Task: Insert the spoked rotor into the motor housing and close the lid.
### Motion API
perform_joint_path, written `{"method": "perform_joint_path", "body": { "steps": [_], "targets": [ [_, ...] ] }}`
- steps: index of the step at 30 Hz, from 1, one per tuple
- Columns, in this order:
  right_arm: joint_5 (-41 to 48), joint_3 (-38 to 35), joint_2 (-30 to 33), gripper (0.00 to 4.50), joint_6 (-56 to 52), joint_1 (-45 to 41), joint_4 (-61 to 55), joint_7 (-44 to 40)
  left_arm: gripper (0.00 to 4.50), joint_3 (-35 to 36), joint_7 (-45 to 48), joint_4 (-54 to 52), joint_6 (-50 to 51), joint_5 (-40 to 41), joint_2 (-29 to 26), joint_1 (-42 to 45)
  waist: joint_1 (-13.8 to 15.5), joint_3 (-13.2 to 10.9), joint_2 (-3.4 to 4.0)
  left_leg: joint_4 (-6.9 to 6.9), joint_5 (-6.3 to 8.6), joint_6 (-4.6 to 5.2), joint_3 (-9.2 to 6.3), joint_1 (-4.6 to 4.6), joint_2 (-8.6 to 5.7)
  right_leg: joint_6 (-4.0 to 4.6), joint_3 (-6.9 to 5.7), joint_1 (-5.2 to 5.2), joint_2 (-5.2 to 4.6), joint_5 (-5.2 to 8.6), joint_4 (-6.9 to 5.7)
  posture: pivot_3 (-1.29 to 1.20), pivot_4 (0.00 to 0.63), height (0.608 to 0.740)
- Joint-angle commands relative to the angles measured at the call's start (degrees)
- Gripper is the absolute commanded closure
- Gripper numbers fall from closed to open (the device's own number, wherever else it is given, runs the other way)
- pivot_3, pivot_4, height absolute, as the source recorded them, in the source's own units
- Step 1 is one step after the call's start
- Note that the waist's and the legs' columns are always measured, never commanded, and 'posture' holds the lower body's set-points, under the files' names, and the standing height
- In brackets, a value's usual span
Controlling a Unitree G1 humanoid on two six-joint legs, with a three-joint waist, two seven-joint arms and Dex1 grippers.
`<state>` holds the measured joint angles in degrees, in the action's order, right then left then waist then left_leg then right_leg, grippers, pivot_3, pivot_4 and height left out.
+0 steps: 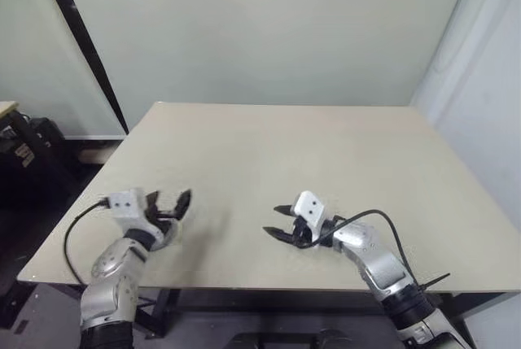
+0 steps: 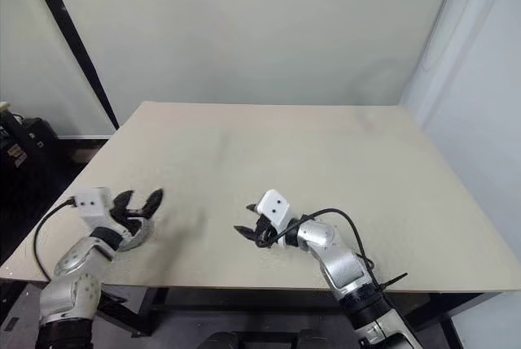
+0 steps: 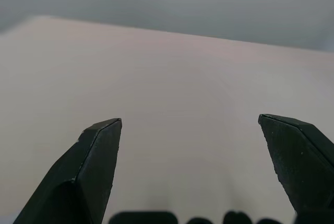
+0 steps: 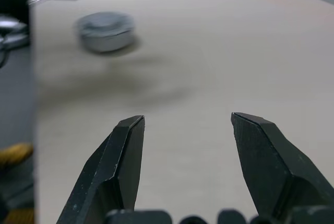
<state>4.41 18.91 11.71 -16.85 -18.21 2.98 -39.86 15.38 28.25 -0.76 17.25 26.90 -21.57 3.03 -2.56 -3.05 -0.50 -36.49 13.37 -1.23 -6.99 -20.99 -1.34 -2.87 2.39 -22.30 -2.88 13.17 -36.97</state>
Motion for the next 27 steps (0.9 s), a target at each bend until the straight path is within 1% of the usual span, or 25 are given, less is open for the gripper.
{"method": "perform_joint_path", "body": {
  "steps": [1, 4, 8, 11, 14, 19, 27],
  "targets": [
    [-0.1, -5.3, 0.7, 1.62, -3.6, -1.4, -1.9, 5.2, 0.02, -4.7, 6.1, -5.8, 4.2, 2.9, -1.6, 1.7, 0.0, 0.0, 0.00, 0.01, 0.00, 0.00, 0.01, 0.00, 0.00, 0.00, 0.01, -0.01, 0.00, 0.00, 0.00, 0.00, 0.000, 0.740],
    [-0.6, -8.5, 1.6, 1.62, -5.0, -0.4, -3.3, 9.2, 0.02, -7.7, 9.5, -6.5, 6.4, 3.4, -1.9, 2.4, -0.2, 0.0, 0.03, 0.09, 0.00, 0.01, 0.03, -0.02, 0.01, 0.00, 0.03, 0.00, 0.00, 0.00, -0.01, 0.00, 0.000, 0.740],
    [-2.1, -10.9, 5.1, 1.62, -5.9, 4.3, -7.4, 12.3, 0.02, -10.7, 10.2, -5.2, 6.7, 0.9, -2.0, 2.3, -0.2, 0.0, 0.05, 0.29, -0.01, 0.02, 0.05, -0.01, 0.01, -0.02, 0.06, -0.03, 0.01, -0.01, 0.02, 0.00, 0.000, 0.740],
    [-1.1, -12.7, 5.7, 1.62, -6.3, 7.9, -9.4, 13.5, 0.02, -10.8, 10.0, -4.2, 5.8, 0.2, -1.6, 1.9, -0.3, 0.0, 0.05, 0.37, -0.01, 0.03, 0.09, -0.02, 0.02, -0.03, 0.11, -0.08, 0.01, -0.01, 0.06, 0.00, 0.000, 0.740],
    [-0.4, -13.0, 5.4, 1.62, -6.3, 10.0, -10.6, 13.4, 0.02, -10.2, 9.5, -4.2, 5.4, 0.0, -1.5, 1.6, -0.3, 0.0, 0.07, 0.37, -0.01, 0.04, 0.13, -0.01, 0.05, 0.02, 0.13, -0.08, 0.02, 0.02, 0.05, 0.00, 0.000, 0.740],
    [0.0, -12.1, 4.2, 1.62, -6.4, 10.0, -10.5, 13.4, 0.02, -9.1, 9.0, -2.9, 4.6, -0.5, -2.3, 2.2, -0.3, 0.0, 0.08, 0.20, -0.02, 0.05, 0.14, 0.01, 0.06, 0.10, 0.11, 0.00, 0.02, 0.07, 0.04, 0.00, 0.000, 0.740],
    [-0.3, -10.9, 3.7, 1.62, -6.3, 9.8, -9.8, 13.0, 0.02, -7.8, 7.4, -1.8, 3.4, -1.5, -1.6, 3.1, -0.2, 0.0, 0.08, 0.23, -0.02, 0.05, 0.10, 0.00, 0.03, 0.09, 0.11, 0.00, 0.01, 0.07, 0.05, 0.00, 0.000, 0.740]
  ]
}}
